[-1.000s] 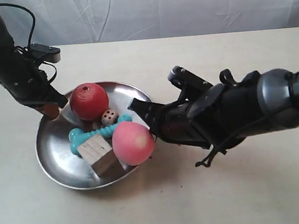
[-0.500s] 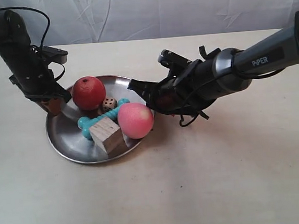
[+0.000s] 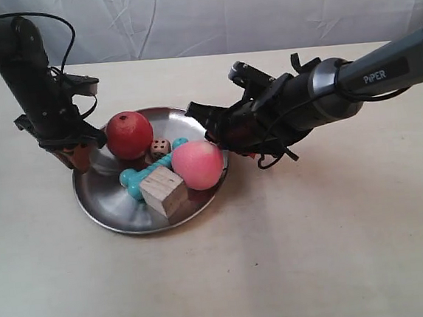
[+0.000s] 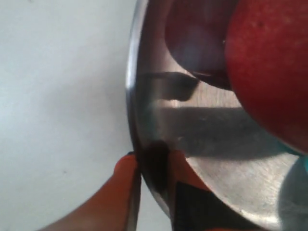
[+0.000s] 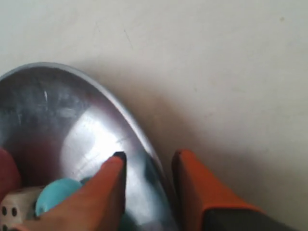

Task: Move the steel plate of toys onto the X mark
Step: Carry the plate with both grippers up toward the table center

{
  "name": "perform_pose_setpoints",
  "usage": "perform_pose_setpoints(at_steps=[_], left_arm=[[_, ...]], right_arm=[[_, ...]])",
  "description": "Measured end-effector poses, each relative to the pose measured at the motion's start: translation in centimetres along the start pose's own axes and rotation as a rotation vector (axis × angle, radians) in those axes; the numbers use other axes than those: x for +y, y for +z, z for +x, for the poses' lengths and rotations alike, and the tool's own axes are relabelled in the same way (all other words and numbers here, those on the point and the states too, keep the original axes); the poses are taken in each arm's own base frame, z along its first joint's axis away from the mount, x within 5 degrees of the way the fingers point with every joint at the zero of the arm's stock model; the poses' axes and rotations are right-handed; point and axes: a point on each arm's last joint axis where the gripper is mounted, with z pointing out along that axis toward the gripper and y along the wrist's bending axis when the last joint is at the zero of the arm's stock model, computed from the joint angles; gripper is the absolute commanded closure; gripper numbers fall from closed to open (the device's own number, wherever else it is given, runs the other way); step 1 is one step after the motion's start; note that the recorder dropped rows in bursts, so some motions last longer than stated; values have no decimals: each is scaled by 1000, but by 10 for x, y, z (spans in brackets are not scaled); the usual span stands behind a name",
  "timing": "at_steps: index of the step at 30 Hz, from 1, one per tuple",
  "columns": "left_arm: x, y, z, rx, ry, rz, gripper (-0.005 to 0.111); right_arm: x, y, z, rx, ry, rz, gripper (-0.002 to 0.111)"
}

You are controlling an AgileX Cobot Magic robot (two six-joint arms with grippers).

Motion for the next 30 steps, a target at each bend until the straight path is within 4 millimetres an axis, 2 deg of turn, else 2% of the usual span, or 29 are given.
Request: perform_pose_setpoints(at_steps=[4, 7, 13, 18, 24, 30], left_arm=[[-6, 1, 3, 46, 5, 21, 73], [-8, 3, 6, 80, -16, 19, 65], [-7, 5, 7, 93, -61, -10, 58], [-7, -6, 4, 55, -66, -25, 52], [-6, -20, 3, 7, -77, -26, 51], [-5, -20, 2, -10, -75, -36, 51]], right_arm=[[0, 0, -2, -1, 7, -2, 65], [2, 0, -1, 19, 9, -15, 65], [4, -1, 4, 74, -3, -32, 65], [5, -1, 6, 86, -11, -36, 65], [6, -1, 7, 95, -19, -39, 65], [6, -1, 9, 104, -33, -41, 65]])
